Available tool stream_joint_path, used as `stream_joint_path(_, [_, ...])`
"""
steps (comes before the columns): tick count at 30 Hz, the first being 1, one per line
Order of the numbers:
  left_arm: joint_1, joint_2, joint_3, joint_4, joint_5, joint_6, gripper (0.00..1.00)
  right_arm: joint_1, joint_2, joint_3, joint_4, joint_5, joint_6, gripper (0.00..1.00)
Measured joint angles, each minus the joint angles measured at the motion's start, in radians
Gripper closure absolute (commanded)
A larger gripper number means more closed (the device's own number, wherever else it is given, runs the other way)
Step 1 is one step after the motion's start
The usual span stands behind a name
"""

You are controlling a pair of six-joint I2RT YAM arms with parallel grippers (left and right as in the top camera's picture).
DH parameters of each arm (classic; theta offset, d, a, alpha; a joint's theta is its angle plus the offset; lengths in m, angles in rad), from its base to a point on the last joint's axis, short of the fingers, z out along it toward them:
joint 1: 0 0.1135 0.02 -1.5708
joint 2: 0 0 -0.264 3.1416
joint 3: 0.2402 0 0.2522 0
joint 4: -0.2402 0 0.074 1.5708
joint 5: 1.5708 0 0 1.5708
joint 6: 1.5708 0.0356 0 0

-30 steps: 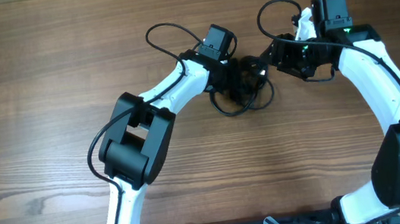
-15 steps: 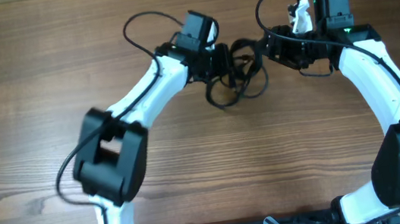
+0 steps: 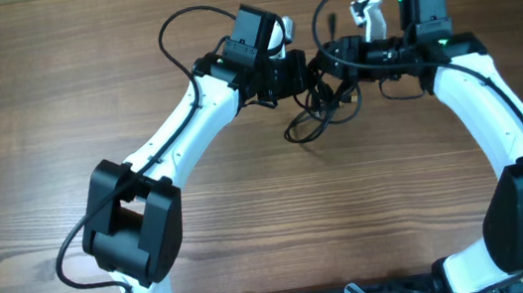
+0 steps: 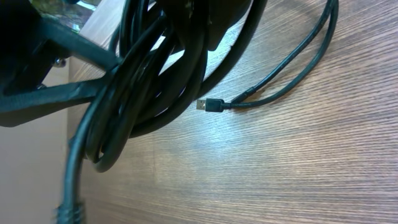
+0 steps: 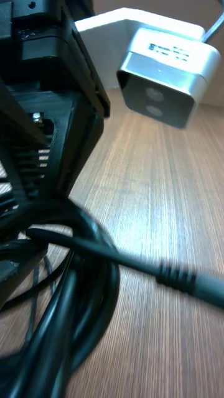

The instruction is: Untangle cables

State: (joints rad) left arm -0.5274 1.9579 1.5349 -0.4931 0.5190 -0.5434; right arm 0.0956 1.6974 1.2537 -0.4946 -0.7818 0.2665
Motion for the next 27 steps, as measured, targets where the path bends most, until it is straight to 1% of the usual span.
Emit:
stream_joint_path(5, [0.000, 0.000, 0.000, 0.000, 0.011, 0.000, 0.96, 0.023, 0.000, 0.000, 0.002, 0.050, -0.007, 0.55])
stream_joint_path(9, [0.000, 0.000, 0.000, -0.001, 0.010, 0.000, 0.96, 0.018, 0.000, 0.000, -0.048, 0.137, 0.023, 0.64])
stream_joint_path(14, [0.018, 0.000, 0.000, -0.042, -0.021, 0.000, 0.96, -0.004, 0.000, 0.000, -0.082, 0.153, 0.055, 0.64])
stream_joint_path(19, [0.035, 0.000, 0.000, -0.068, -0.060, 0.000, 0.96, -0.011, -0.037, 0.000, -0.048, 0.094, 0.062, 0.63])
stream_joint_path(23, [0.035, 0.000, 0.000, -0.068, -0.050, 0.000, 0.96, 0.021, -0.056, 0.008, -0.026, 0.064, 0.066, 0.64])
stream_joint_path(27, [0.035, 0.000, 0.000, -0.068, -0.020, -0.018, 0.96, 0.077, -0.056, 0.008, -0.022, 0.084, 0.081, 0.64])
